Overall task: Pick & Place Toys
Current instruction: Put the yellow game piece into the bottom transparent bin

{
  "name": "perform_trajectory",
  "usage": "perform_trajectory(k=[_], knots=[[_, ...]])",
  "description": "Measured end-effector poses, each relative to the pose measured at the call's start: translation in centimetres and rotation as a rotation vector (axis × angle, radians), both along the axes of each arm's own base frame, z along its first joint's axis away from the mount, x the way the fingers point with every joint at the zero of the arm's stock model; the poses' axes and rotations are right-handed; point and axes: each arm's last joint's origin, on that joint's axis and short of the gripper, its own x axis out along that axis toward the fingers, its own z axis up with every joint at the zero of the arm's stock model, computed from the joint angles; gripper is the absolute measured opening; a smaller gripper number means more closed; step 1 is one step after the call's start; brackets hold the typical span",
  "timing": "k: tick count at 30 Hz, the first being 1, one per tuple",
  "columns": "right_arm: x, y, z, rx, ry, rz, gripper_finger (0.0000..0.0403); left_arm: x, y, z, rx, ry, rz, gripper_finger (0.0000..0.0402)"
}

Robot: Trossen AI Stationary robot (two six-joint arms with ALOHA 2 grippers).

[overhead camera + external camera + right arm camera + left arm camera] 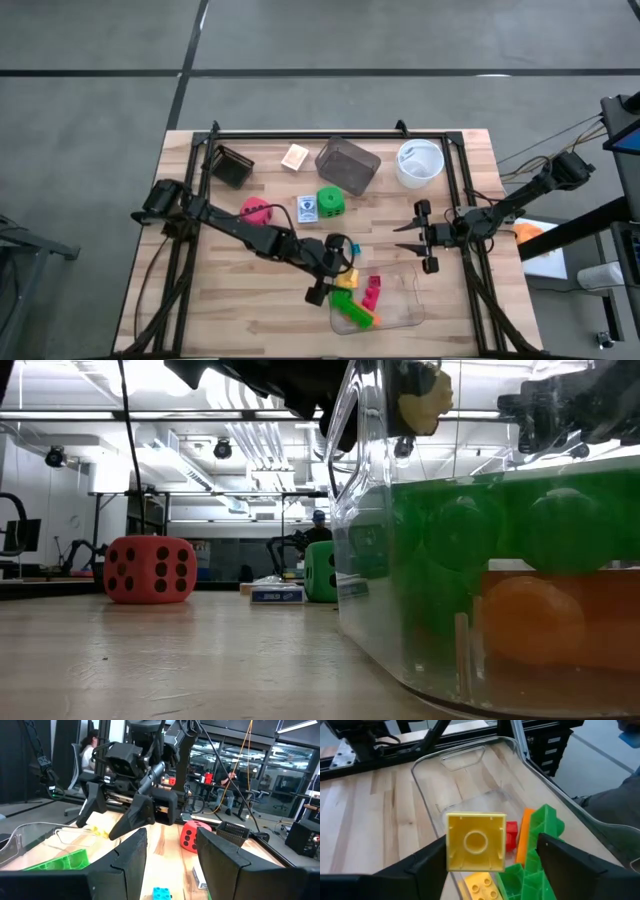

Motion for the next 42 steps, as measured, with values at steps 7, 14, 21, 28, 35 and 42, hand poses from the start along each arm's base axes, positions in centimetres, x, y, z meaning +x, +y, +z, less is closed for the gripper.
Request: perform_trajectory(k=[7, 14, 21, 28, 35, 42], knots=[[0.0, 0.0, -0.1, -0.004, 0.007, 0.000, 0.0167, 0.0, 0.0, -0.1, -0.004, 0.008, -0.019, 0.0165], [0.1, 0.1, -0.2, -0.008, 0.013, 0.000, 0.0167, 0.1, 0.2, 0.0, 0.071, -0.028, 0.013, 0.0136], [0.1, 0.1, -0.3, -0.009, 0.018, -0.004, 0.0167, 0.3, 0.2, 0.3, 0.061, -0.063, 0.034, 0.0199], [0.1, 0.0, -0.3, -0.008, 0.018, -0.013, 0.0167, 0.6, 0.6, -0.1, 0.036, -0.057, 0.053, 0.0328], [0.2, 0.0, -0.2, -0.007, 0.021, -0.022, 0.0167, 1.8, 1.0, -0.4, -0.014, -0.026, 0.115, 0.0356], [0.6, 0.3, -0.4, -0.017, 0.049, -0.022, 0.0167, 3.3, 0.5, 0.3, -0.012, -0.055, 0.107, 0.0357]])
